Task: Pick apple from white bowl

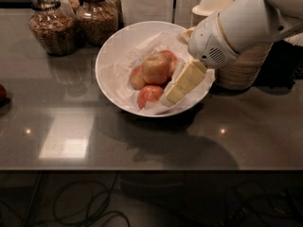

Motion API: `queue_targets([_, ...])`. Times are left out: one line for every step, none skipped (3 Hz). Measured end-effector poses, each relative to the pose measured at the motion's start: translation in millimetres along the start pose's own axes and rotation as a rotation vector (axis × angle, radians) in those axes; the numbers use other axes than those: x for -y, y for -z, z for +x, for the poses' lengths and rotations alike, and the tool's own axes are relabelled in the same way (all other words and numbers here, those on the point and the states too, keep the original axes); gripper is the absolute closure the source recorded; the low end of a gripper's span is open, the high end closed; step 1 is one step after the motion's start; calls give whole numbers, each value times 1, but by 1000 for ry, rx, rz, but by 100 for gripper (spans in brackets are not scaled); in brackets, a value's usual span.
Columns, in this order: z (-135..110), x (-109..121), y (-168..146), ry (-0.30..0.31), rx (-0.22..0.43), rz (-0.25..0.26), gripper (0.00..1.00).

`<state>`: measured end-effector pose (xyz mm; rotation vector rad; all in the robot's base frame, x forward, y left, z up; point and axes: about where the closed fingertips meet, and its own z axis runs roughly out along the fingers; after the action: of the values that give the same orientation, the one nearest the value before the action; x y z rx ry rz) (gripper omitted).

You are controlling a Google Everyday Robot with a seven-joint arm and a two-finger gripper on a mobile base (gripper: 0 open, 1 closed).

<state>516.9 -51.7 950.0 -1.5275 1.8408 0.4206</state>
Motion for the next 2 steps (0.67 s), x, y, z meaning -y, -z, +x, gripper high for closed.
queue_targets([-1,7,-20,33,-14,34,0])
queue_targets([1,16,-36,52,-20,52,0])
